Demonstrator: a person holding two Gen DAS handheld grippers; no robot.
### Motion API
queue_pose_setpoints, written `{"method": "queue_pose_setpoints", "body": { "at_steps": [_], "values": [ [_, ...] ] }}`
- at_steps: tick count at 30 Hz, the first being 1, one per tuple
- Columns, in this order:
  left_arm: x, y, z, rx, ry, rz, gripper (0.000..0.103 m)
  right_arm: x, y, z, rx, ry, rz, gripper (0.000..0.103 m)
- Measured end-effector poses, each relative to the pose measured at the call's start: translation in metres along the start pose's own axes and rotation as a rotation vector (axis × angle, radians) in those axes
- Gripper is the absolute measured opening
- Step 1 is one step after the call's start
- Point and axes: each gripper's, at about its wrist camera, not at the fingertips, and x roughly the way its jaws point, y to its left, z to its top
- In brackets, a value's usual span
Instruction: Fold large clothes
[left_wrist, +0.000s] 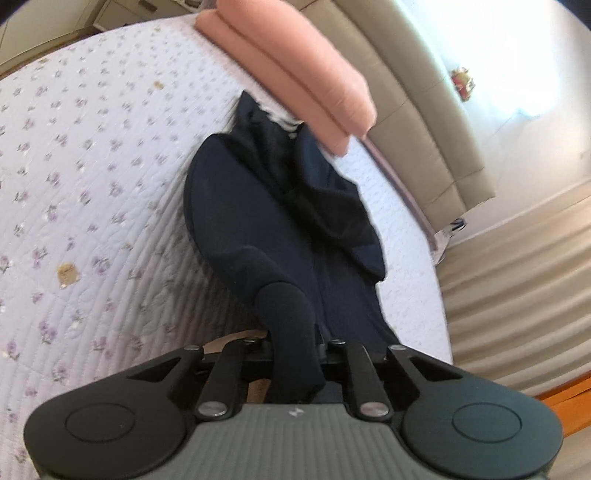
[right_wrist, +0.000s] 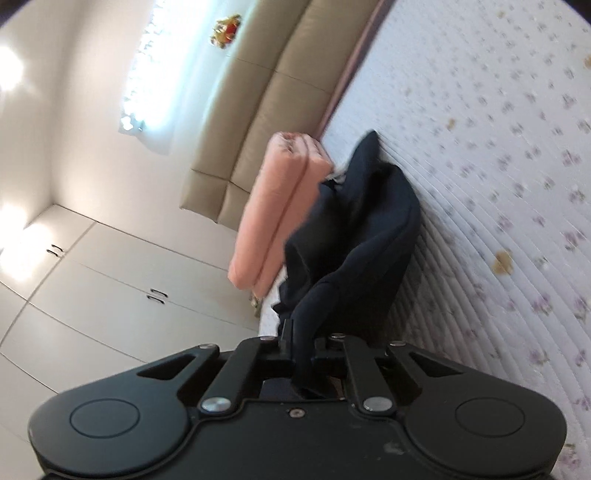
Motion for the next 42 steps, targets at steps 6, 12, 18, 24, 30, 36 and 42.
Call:
{"method": "queue_pose_setpoints", "body": {
  "at_steps": [6, 12, 18, 24, 30, 36, 42],
  "values": [
    [-0.009, -0.024, 0.016, 0.019, -0.056, -0.050, 0.014, 0.004, 0.020, 0.023, -0.001, -0.017, 0.064, 0.009],
    [-0.002, -0.048, 0.053, 0.005, -0.131, -0.083, 0.014, 0.034, 0.056, 0.062, -0.029, -0.052, 0.098, 0.009],
    [0.018, -0.083, 0.111, 0.043, -0.204, -0.101, 0.014, 0.089, 0.093, 0.112, -0.072, -0.087, 0.115, 0.009],
    [0.061, -0.114, 0.182, 0.088, -0.284, -0.104, 0.014, 0.152, 0.106, 0.169, -0.082, -0.127, 0.092, 0.009],
    [0.129, -0.120, 0.241, 0.127, -0.388, -0.077, 0.014, 0.243, 0.099, 0.222, -0.134, -0.139, 0.037, 0.009],
    [0.226, -0.091, 0.295, 0.096, -0.393, -0.040, 0.014, 0.350, 0.060, 0.260, -0.237, -0.118, -0.145, 0.009],
    [0.327, -0.037, 0.310, 0.082, -0.330, 0.118, 0.015, 0.432, -0.001, 0.264, -0.252, -0.065, -0.314, 0.009]
  ]
}}
